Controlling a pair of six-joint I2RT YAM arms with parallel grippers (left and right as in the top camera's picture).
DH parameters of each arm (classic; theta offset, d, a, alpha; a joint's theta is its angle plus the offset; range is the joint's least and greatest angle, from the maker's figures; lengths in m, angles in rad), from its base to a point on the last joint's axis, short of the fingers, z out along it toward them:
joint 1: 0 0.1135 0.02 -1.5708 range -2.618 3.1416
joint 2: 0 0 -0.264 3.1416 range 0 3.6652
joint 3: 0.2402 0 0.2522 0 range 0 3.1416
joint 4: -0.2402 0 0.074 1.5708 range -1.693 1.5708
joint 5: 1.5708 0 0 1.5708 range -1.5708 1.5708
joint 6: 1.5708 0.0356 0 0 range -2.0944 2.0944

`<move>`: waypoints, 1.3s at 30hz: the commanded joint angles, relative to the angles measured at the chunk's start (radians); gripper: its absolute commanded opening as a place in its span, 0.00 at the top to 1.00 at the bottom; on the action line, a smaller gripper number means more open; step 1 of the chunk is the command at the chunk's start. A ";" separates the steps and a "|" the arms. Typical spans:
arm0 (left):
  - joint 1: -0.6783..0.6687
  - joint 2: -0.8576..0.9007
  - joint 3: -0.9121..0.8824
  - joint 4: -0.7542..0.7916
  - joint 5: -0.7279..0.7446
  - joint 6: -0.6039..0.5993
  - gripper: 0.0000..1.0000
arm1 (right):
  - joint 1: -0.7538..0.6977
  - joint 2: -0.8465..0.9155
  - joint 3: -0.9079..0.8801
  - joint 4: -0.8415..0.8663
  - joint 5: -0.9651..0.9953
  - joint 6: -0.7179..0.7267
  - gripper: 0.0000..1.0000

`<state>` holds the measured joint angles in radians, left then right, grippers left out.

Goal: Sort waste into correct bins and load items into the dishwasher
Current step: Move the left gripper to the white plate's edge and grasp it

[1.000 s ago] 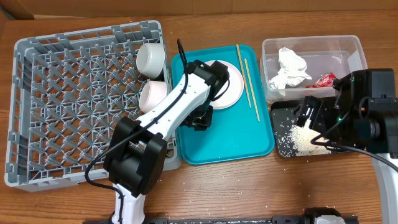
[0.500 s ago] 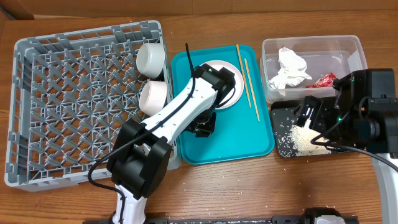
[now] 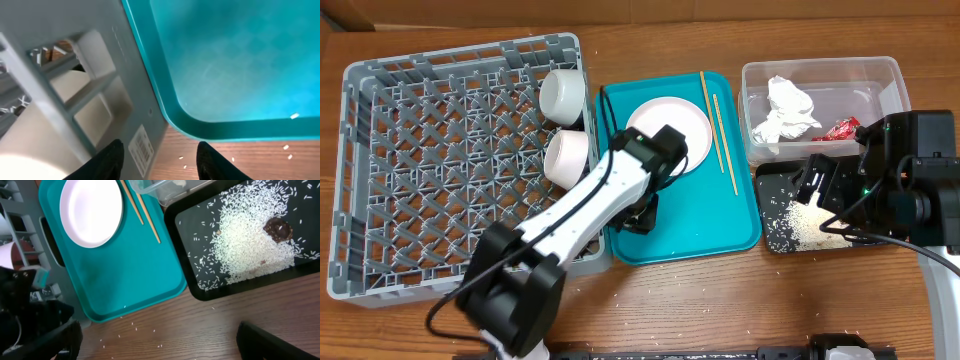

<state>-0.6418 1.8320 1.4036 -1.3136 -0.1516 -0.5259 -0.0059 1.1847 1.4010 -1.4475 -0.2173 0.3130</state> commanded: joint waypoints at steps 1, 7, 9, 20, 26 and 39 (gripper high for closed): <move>0.008 -0.048 -0.058 0.010 -0.005 -0.020 0.50 | 0.000 -0.005 0.019 0.005 0.007 -0.003 0.00; 0.008 -0.048 -0.115 0.031 -0.005 -0.021 0.51 | 0.000 -0.005 0.019 0.005 0.007 -0.003 0.00; 0.008 -0.048 -0.122 0.032 -0.005 -0.021 0.51 | 0.000 -0.005 0.019 0.005 0.007 -0.003 0.00; 0.008 -0.048 -0.122 0.032 -0.016 -0.020 0.53 | 0.000 -0.005 0.019 0.005 0.007 -0.003 0.00; 0.008 -0.048 -0.122 0.031 -0.034 -0.009 0.53 | 0.000 -0.005 0.019 0.005 0.007 -0.003 0.00; 0.006 -0.110 -0.123 0.005 -0.042 -0.013 0.54 | 0.000 -0.005 0.019 0.005 0.007 -0.003 0.00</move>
<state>-0.6418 1.7840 1.2945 -1.2942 -0.1467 -0.5255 -0.0059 1.1847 1.4010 -1.4483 -0.2176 0.3138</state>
